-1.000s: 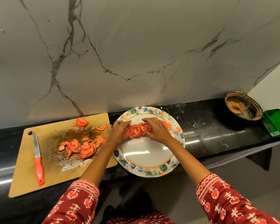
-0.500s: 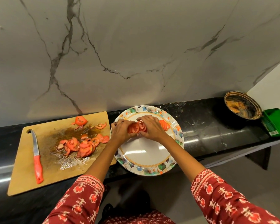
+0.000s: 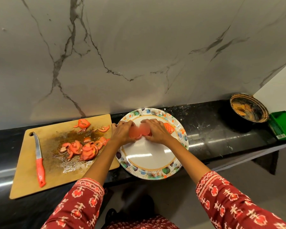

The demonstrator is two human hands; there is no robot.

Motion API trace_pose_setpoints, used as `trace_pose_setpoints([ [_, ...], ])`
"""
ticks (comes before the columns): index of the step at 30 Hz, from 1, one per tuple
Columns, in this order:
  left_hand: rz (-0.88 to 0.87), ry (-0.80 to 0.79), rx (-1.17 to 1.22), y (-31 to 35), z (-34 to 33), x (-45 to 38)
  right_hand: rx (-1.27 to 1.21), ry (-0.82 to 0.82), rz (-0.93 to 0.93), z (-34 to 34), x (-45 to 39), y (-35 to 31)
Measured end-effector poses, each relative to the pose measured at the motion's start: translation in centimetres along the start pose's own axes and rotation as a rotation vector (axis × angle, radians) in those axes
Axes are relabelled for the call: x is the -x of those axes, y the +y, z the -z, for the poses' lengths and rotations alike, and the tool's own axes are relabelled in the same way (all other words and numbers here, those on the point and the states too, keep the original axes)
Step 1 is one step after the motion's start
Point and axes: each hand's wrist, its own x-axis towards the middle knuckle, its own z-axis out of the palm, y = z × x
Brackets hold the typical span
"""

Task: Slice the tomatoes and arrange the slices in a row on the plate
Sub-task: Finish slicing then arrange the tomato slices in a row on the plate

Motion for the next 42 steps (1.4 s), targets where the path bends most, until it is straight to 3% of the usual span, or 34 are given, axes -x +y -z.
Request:
trace_pose_setpoints([
  [7,0.008,0.039,0.113,0.2,-1.0,-0.4,0.014,0.017,-0.018,-0.2,0.0,0.0],
  [11,-0.014,0.166,0.204,0.7,-1.8,0.0,0.073,0.027,-0.01,-0.6,-0.2,0.1],
  [26,0.026,0.131,0.138,0.1,-2.1,0.2,-0.059,0.009,-0.073,0.3,1.0,3.1],
  [38,-0.003,0.343,0.191,0.4,-3.7,1.6,-0.075,0.118,0.008,0.3,1.6,4.4],
  [42,-0.025,0.341,0.172,1.0,-4.0,1.1,-0.058,0.113,0.033,-0.6,1.0,4.0],
])
